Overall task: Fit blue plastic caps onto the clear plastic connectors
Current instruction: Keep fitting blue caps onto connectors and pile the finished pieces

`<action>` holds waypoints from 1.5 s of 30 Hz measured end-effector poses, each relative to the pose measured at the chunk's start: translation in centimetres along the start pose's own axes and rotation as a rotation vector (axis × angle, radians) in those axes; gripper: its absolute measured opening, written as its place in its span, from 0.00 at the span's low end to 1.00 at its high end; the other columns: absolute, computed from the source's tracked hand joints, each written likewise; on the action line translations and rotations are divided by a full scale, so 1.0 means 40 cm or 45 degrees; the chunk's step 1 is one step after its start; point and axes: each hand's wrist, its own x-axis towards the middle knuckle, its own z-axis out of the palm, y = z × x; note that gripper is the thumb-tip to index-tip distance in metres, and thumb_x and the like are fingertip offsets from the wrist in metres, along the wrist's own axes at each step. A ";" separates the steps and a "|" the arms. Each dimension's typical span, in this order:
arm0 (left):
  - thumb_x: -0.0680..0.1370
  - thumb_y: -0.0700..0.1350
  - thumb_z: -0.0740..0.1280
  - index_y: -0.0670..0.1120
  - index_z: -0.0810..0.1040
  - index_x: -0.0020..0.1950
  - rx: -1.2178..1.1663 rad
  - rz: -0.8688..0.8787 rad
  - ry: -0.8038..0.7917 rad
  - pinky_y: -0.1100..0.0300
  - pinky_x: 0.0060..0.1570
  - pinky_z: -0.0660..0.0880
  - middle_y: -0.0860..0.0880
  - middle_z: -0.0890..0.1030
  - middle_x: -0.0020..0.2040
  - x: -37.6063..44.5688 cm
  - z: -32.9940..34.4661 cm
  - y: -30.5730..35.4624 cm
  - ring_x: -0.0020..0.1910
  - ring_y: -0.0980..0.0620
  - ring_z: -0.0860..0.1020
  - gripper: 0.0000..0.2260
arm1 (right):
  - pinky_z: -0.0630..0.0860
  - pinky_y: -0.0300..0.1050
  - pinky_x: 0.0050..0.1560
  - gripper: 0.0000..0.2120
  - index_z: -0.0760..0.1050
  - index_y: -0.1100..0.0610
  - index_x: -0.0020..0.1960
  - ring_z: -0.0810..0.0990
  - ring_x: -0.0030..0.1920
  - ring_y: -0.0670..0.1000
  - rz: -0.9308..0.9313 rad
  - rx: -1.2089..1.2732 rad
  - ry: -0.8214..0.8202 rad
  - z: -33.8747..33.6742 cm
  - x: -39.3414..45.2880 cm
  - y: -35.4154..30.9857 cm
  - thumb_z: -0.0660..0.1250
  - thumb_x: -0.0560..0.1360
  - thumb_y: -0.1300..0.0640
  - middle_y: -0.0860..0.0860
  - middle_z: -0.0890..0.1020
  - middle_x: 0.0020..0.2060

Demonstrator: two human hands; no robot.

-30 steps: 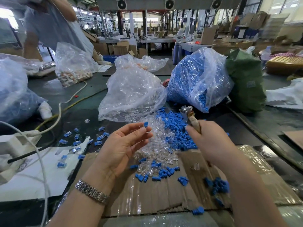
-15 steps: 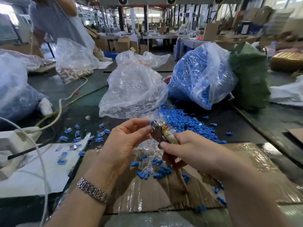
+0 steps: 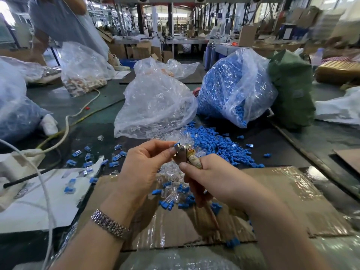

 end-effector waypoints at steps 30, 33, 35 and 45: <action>0.78 0.42 0.70 0.57 0.79 0.51 1.176 -0.155 -0.251 0.67 0.43 0.75 0.58 0.82 0.48 0.008 -0.061 -0.018 0.47 0.62 0.79 0.08 | 0.72 0.59 0.62 0.09 0.77 0.47 0.58 0.73 0.61 0.54 0.143 -0.829 0.627 -0.100 0.046 0.099 0.70 0.78 0.47 0.49 0.76 0.55; 0.77 0.41 0.72 0.55 0.79 0.51 1.158 -0.169 -0.293 0.62 0.47 0.79 0.57 0.82 0.47 0.004 -0.059 -0.011 0.47 0.60 0.80 0.09 | 0.71 0.57 0.61 0.08 0.81 0.45 0.56 0.71 0.60 0.53 -0.019 -0.937 0.583 -0.084 0.061 0.102 0.65 0.82 0.55 0.48 0.76 0.54; 0.77 0.41 0.72 0.55 0.80 0.50 1.158 -0.163 -0.303 0.64 0.47 0.79 0.56 0.83 0.47 0.003 -0.057 -0.008 0.46 0.60 0.81 0.08 | 0.69 0.55 0.60 0.12 0.80 0.45 0.60 0.68 0.62 0.54 -0.045 -1.063 0.530 -0.069 0.077 0.111 0.64 0.82 0.58 0.49 0.74 0.57; 0.75 0.42 0.75 0.55 0.79 0.50 1.208 -0.140 -0.372 0.68 0.43 0.77 0.56 0.82 0.46 -0.002 -0.057 -0.003 0.44 0.61 0.81 0.10 | 0.71 0.51 0.59 0.08 0.80 0.50 0.55 0.68 0.59 0.53 -0.130 -1.110 0.458 -0.047 0.106 0.121 0.70 0.79 0.49 0.48 0.71 0.51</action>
